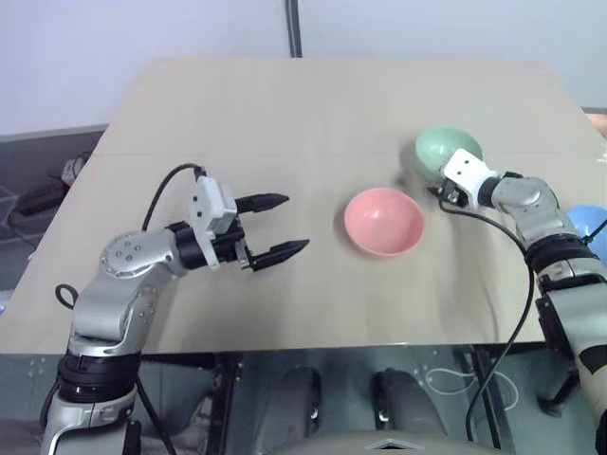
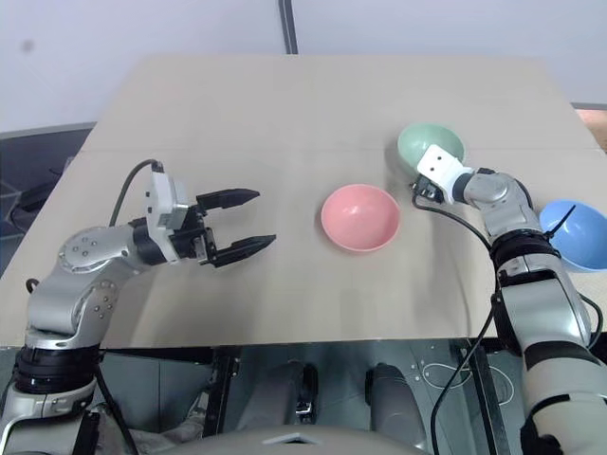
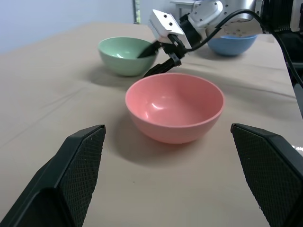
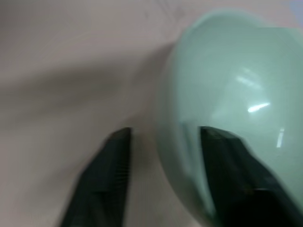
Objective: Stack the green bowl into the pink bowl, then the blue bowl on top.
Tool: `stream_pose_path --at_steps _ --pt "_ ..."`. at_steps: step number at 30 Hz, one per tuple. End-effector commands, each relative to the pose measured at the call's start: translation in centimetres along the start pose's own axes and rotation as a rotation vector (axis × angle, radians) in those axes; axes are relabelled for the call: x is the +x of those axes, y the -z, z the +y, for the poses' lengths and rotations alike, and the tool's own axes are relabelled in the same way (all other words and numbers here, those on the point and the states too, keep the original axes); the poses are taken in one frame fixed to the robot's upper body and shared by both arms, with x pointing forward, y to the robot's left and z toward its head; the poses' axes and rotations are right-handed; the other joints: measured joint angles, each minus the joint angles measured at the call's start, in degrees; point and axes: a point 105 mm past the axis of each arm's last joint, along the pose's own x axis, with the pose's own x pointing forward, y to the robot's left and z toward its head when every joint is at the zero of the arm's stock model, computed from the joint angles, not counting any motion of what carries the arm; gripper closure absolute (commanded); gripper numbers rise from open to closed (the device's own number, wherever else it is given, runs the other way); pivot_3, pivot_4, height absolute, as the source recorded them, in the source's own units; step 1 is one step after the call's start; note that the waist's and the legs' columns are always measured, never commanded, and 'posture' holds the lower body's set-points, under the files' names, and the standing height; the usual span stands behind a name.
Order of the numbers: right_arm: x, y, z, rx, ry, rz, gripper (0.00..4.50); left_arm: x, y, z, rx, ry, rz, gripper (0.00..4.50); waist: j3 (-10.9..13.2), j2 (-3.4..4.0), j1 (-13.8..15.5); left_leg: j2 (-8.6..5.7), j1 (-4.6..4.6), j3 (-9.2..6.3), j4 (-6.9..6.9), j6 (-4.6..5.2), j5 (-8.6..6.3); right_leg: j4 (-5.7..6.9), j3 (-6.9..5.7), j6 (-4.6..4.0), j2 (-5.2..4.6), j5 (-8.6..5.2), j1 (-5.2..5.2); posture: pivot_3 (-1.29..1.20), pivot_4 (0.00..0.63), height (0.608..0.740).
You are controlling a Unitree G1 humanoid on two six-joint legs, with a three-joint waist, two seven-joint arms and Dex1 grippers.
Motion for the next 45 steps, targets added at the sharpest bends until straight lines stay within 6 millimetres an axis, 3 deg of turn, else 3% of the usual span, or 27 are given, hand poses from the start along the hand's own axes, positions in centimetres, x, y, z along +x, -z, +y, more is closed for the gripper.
stream_pose_path --at_steps 1,2,3,7,9,11,13,17,20,25,29,33,36,38,42,45 --pt "-0.2 -1.6 -1.4 -0.045 0.022 -0.043 3.75 -0.3 -1.2 -0.3 0.043 -0.017 -0.024 0.00 0.0 0.01 -0.1 0.01 0.02 0.00 0.00 -0.01 0.00 0.02 -0.01 0.00 0.01 0.00 0.00 0.00 0.150 0.740" --pt "-0.2 -1.8 -1.5 -0.057 0.024 -0.046 4.26 -0.2 -1.2 -0.4 0.042 -0.018 -0.025 0.00 0.0 0.01 -0.1 0.01 0.02 0.00 0.00 -0.01 0.01 0.03 0.00 0.00 0.01 0.00 0.00 0.00 0.150 0.740" --pt "-0.3 -1.9 -1.6 -0.071 0.029 -0.050 4.39 -0.1 -1.2 -0.4 0.041 -0.018 -0.027 0.00 0.0 0.01 -0.1 0.01 0.03 0.01 0.00 -0.02 0.01 0.04 0.00 0.00 0.01 0.00 0.00 0.00 0.150 0.740" --pt "-1.0 -3.0 -2.4 -0.140 0.056 -0.094 4.39 0.2 -1.2 -0.1 0.043 -0.030 -0.035 0.00 0.0 0.02 -0.1 0.01 0.01 0.01 -0.01 -0.02 0.00 0.02 0.00 0.00 0.00 0.00 0.00 0.00 0.150 0.740" --pt "-2.2 -5.1 -2.3 -0.136 0.010 -0.201 4.39 0.2 -1.1 0.6 0.039 -0.057 -0.039 0.00 0.0 0.05 0.0 0.01 0.01 0.01 -0.02 -0.02 0.00 0.01 0.00 0.00 -0.01 0.00 0.00 0.00 0.150 0.740" --pt "-4.4 -8.8 -0.8 -0.119 -0.058 -0.370 4.39 0.0 -0.6 1.3 0.033 -0.084 -0.027 0.00 0.0 0.09 0.3 0.00 -0.05 0.00 -0.02 -0.02 0.00 0.00 -0.02 0.00 -0.04 0.00 -0.03 0.00 0.150 0.740" --pt "-6.4 -11.1 1.4 -0.103 -0.120 -0.446 4.39 -0.1 -0.3 1.6 0.032 -0.093 -0.022 0.00 0.0 0.11 0.4 0.04 -0.10 -0.14 -0.09 -0.02 0.00 -0.04 -0.09 0.00 -0.14 0.00 -0.03 0.00 0.150 0.740" --pt "-9.4 -13.2 7.5 -0.074 -0.290 -0.461 4.39 0.2 -0.2 2.2 0.049 -0.099 -0.023 0.00 0.0 0.11 0.5 0.08 -0.16 -0.15 -0.09 0.01 -0.02 -0.04 -0.12 0.00 -0.21 0.00 -0.09 0.00 0.150 0.740" --pt "-9.5 -13.5 9.5 -0.046 -0.320 -0.430 4.39 1.0 -1.0 2.0 0.048 -0.075 -0.052 0.00 0.0 0.08 0.5 0.04 -0.09 -0.15 -0.04 0.18 -0.13 0.00 -0.15 0.00 -0.28 0.01 -0.02 0.00 0.150 0.740" --pt "-7.6 -11.3 11.1 -0.097 -0.314 -0.311 2.35 1.5 -1.3 1.8 0.057 -0.044 -0.056 0.00 0.0 0.02 0.4 0.00 0.15 -0.16 0.05 0.25 -0.15 0.05 -0.19 0.00 -0.21 0.02 0.21 0.00 0.150 0.740" --pt "-8.7 -12.4 8.8 -0.096 -0.165 -0.327 0.27 1.8 -2.2 1.6 0.068 -0.026 -0.075 0.00 0.0 0.02 0.5 -0.04 -0.03 -0.16 0.04 0.01 -0.01 0.05 -0.19 0.00 -0.07 0.01 0.03 0.00 0.150 0.740" --pt "-11.9 -13.0 6.8 0.008 -0.059 -0.350 0.27 2.4 -2.8 1.0 0.069 0.006 -0.102 0.00 0.0 0.01 0.9 -0.05 -0.12 -0.17 0.04 0.02 -0.02 -0.06 -0.19 0.01 -0.08 0.01 0.01 0.00 0.150 0.740" --pt "-14.0 -12.2 5.6 0.118 0.027 -0.326 0.27 2.9 -2.9 0.6 0.063 0.046 -0.111 0.00 0.0 -0.01 1.3 -0.05 -0.12 -0.20 0.03 0.03 -0.02 -0.08 -0.21 0.01 -0.09 0.01 0.05 0.00 0.150 0.740" --pt "-15.3 -10.2 4.3 0.158 0.118 -0.245 0.27 3.1 -3.0 0.3 0.052 0.077 -0.121 0.00 0.0 -0.01 1.4 -0.05 -0.11 -0.20 0.03 0.04 -0.03 -0.06 -0.20 0.01 -0.09 0.01 0.06 0.00 0.150 0.740" --pt "-18.2 -3.0 1.6 0.230 0.375 0.030 0.27 3.3 -4.3 -1.2 0.045 0.222 -0.219 0.00 0.0 -0.04 2.0 -0.06 0.00 -0.24 0.03 0.16 -0.10 -0.05 -0.29 0.00 -0.08 0.00 0.19 0.00 0.150 0.740" --pt "-19.5 1.2 1.1 0.283 0.484 0.159 0.27 3.4 -4.5 -1.9 0.085 0.299 -0.244 0.00 0.0 -0.04 1.8 -0.10 0.00 -0.22 0.04 0.04 -0.03 -0.06 -0.25 0.00 -0.07 0.00 0.21 0.00 0.150 0.740"
